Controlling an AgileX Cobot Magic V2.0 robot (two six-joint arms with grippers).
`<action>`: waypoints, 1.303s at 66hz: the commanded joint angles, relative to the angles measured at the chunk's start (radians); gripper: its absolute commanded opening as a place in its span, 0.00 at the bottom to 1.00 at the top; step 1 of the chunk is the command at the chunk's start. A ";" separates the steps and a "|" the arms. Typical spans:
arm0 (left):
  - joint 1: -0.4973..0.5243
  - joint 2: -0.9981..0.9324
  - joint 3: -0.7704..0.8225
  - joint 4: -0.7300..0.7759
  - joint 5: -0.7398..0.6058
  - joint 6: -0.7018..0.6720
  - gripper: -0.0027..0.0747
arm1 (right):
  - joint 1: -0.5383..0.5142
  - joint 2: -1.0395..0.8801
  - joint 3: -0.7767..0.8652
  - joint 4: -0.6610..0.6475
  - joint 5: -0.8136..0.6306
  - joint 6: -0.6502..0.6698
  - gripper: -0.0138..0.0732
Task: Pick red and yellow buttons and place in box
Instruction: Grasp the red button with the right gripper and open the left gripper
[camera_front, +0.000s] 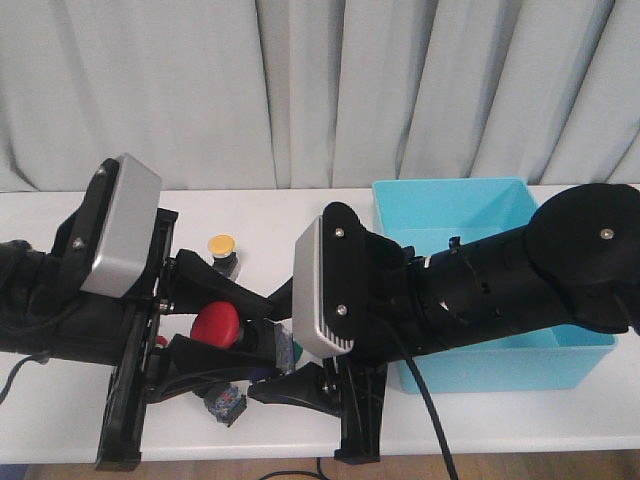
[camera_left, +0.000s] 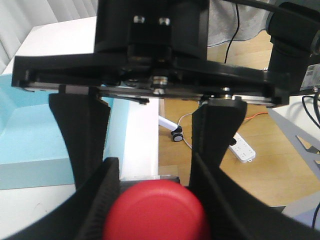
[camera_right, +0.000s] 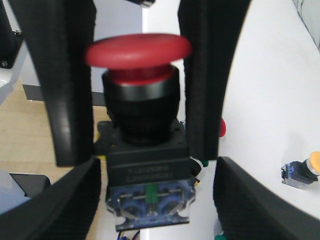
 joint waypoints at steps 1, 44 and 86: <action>0.001 -0.017 -0.026 -0.081 0.014 -0.002 0.22 | 0.001 -0.023 -0.030 0.046 -0.006 -0.017 0.64; 0.001 -0.017 -0.026 -0.080 0.017 -0.002 0.37 | 0.001 -0.008 -0.030 0.035 0.003 -0.017 0.37; 0.001 -0.017 -0.026 0.306 -0.185 -0.283 0.78 | -0.007 -0.008 -0.030 -0.287 -0.079 0.354 0.38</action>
